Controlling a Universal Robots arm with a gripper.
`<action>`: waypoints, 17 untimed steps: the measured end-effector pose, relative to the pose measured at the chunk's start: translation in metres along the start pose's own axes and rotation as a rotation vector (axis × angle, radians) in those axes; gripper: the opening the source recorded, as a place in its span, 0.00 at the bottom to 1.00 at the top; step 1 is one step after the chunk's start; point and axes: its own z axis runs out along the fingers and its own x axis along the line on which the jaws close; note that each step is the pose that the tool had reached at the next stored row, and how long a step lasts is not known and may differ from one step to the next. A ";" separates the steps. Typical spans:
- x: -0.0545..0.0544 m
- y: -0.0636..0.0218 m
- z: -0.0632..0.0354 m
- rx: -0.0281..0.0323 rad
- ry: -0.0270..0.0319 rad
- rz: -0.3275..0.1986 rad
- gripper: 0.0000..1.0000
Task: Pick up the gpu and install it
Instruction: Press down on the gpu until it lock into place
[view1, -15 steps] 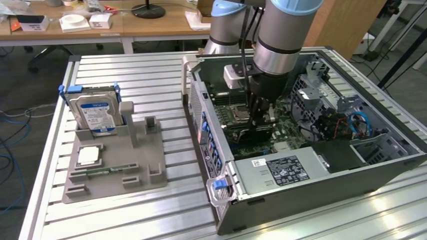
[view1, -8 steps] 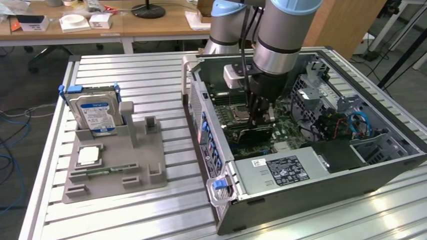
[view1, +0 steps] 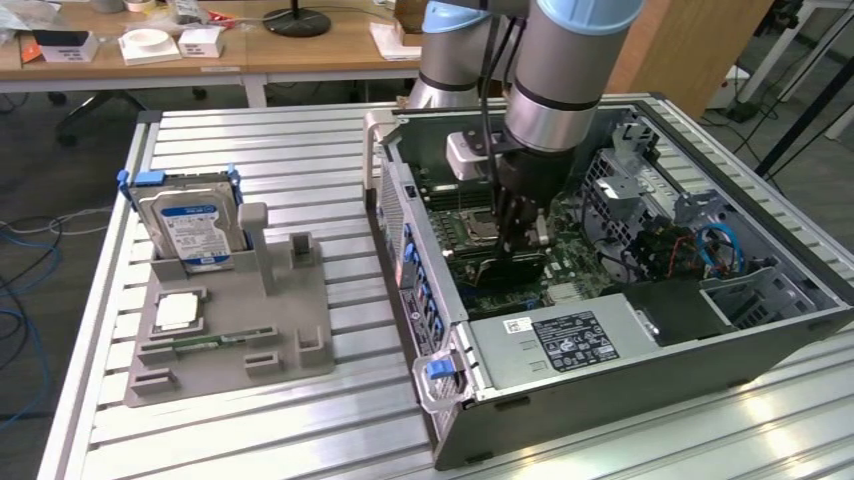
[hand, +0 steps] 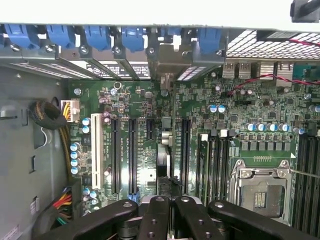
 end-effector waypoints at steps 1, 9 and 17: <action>0.000 0.0000 0.0009 0.0010 -0.0001 0.000 0.11; 0.000 0.0002 0.0073 0.0049 0.0004 0.000 0.11; 0.000 0.0233 -0.0143 0.0051 -0.0088 0.004 0.11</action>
